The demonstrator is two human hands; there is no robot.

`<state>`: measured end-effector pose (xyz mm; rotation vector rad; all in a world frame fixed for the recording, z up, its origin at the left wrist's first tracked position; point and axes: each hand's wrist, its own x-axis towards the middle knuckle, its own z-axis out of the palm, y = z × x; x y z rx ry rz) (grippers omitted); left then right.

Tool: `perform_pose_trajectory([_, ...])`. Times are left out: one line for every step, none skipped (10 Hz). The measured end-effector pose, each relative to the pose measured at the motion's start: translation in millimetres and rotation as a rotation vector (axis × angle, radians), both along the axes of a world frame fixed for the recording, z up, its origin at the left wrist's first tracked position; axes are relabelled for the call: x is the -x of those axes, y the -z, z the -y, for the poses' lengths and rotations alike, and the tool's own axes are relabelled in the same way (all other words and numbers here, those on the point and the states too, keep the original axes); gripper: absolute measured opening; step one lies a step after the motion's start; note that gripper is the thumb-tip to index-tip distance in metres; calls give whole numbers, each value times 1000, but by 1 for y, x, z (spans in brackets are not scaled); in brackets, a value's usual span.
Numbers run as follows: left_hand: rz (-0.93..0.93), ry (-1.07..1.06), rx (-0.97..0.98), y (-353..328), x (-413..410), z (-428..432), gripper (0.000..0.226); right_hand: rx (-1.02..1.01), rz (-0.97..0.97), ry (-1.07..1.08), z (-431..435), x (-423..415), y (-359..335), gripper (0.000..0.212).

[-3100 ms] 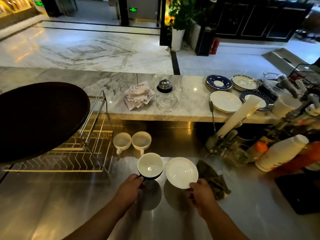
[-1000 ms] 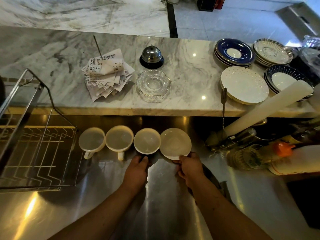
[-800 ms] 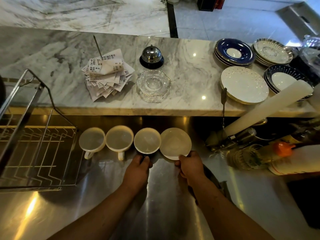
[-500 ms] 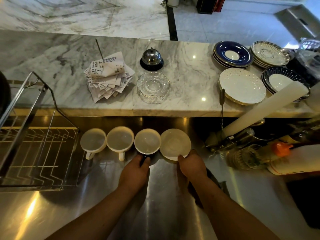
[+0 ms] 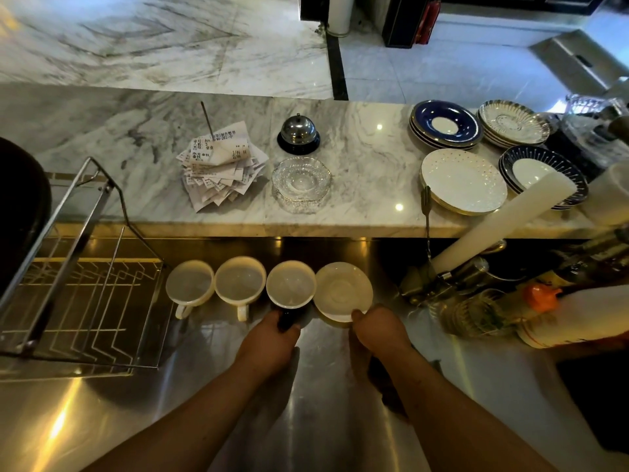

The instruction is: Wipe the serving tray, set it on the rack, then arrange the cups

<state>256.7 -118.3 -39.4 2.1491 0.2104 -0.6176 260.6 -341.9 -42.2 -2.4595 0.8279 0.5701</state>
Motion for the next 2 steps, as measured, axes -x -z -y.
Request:
perform_pose_trajectory([-14,42,-26,-10,8,-6,51,85,41,-137,0,11,-15,34])
perform_pose_trajectory([-5,92,-143,-18,8,-8,58,111,39,-268,-4,19,-27,29])
